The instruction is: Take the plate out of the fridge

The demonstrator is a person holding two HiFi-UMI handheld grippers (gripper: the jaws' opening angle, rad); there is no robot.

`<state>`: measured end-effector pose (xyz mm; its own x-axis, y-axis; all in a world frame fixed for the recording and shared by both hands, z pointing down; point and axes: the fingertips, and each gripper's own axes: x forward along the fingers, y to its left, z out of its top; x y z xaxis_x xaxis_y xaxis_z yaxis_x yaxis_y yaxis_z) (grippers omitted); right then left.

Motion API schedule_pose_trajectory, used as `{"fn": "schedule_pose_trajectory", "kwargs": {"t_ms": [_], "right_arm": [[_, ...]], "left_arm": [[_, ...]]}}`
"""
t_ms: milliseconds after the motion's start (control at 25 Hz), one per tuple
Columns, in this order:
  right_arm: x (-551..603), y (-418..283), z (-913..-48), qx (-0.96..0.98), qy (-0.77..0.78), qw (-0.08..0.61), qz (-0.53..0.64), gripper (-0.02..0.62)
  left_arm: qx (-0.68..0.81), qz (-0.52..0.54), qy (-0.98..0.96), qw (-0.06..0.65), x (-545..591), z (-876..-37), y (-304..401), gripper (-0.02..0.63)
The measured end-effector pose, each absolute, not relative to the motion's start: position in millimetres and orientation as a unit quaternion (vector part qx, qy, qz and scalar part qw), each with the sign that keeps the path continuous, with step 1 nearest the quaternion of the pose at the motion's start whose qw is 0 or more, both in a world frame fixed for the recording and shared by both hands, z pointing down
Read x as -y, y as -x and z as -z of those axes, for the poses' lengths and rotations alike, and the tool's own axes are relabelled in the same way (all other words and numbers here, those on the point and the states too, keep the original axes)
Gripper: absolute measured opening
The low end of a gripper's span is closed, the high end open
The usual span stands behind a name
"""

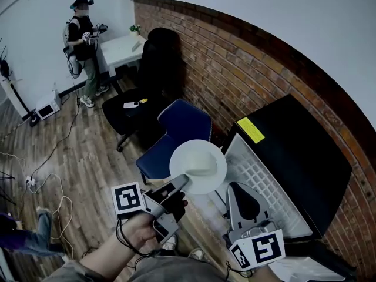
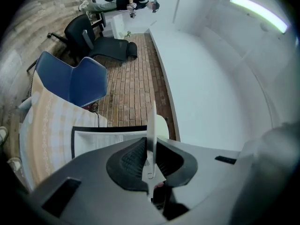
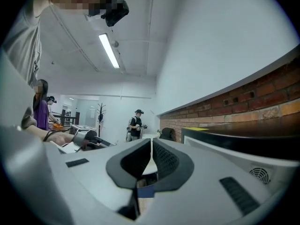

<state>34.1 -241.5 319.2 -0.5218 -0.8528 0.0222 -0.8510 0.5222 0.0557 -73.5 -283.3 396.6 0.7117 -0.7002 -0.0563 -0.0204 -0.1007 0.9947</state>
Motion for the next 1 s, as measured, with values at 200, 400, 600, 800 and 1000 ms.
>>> {"fn": "schedule_pose_trajectory", "kwargs": {"t_ms": [200, 400, 600, 800, 1000], "right_arm": [[243, -11, -316, 0.887, -0.460, 0.015, 0.022, 0.032], [244, 10, -320, 0.899, -0.437, 0.016, 0.020, 0.032], [245, 27, -330, 0.908, -0.419, 0.025, 0.015, 0.032], [247, 43, -350, 0.914, -0.403, 0.038, 0.005, 0.032], [250, 52, -381, 0.916, -0.397, 0.056, -0.011, 0.032]], "left_arm": [[0.289, 0.297, -0.684, 0.600, 278, -392, 109, 0.044], [0.310, 0.313, -0.677, 0.589, 269, -392, 137, 0.044], [0.330, 0.324, -0.668, 0.583, 260, -398, 160, 0.044], [0.350, 0.329, -0.658, 0.580, 251, -412, 180, 0.044], [0.366, 0.328, -0.648, 0.581, 243, -431, 194, 0.044]]}}
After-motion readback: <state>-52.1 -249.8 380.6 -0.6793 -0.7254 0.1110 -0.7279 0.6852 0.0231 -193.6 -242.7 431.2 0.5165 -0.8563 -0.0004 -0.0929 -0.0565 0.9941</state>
